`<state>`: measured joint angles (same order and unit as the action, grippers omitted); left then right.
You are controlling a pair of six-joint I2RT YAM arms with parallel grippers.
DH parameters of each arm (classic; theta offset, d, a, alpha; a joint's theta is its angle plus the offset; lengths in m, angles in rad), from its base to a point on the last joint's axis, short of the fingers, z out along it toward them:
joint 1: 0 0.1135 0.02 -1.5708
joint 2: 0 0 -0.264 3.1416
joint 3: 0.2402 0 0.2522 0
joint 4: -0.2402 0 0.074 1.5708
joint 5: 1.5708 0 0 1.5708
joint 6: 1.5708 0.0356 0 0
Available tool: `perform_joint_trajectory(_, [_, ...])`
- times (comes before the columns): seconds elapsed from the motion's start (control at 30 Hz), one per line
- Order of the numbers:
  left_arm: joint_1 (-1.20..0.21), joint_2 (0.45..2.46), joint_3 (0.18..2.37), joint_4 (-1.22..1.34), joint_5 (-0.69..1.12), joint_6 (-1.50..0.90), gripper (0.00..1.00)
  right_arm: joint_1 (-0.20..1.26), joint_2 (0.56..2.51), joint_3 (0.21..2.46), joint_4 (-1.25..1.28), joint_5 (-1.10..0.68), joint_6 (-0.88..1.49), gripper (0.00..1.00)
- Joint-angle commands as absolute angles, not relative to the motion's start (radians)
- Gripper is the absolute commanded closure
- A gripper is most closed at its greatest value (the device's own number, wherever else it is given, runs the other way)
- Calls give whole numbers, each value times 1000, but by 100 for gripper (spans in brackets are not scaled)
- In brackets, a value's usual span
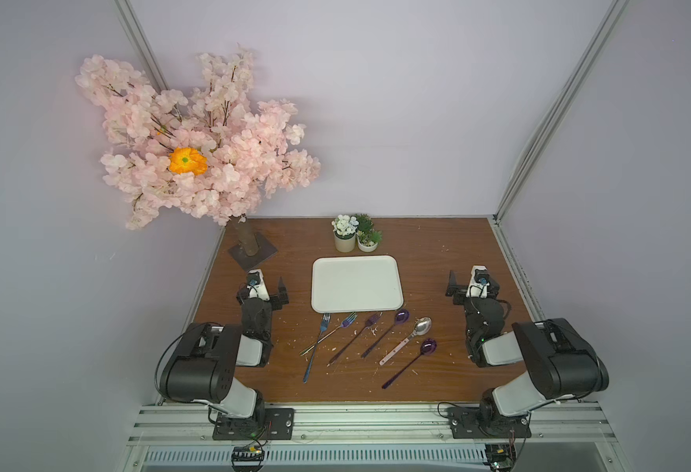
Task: Set the spoon and fork side by side
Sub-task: Pick up the fork at the center of the board.
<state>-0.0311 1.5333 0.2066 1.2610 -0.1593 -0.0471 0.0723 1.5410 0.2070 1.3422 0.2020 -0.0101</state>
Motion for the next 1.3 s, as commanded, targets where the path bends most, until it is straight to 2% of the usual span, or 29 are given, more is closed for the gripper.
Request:
perform_joint_trajectory(0.0, [-18,1526,211,1266,-145,-45,0,74,1539,202,1343,207,2,1])
perform_joint_trajectory(0.7, [-19,1484,208,1263,-165,-48,0,74,1520,194,1346,211,6,1])
perform_joint_trajectory(0.8, [-22,1350,215,1150,-213,-56,0,74,1411,191,1259,264,23,1])
perform_joint_trajectory(0.93, [-52,1153,209,1036,-306,-112,0,74,1182,245,975,283,78,3])
perform_joint_trajectory(1.03, [-66,1033,286,786,-308,-243,0,74,1044,304,790,244,158,7])
perform_joint_trajectory(1.13, [-85,1002,401,510,-237,-355,2,74,950,357,632,164,240,10])
perform_joint_trajectory(1.27, [-163,1009,476,339,-77,-447,8,74,888,405,519,22,313,14])
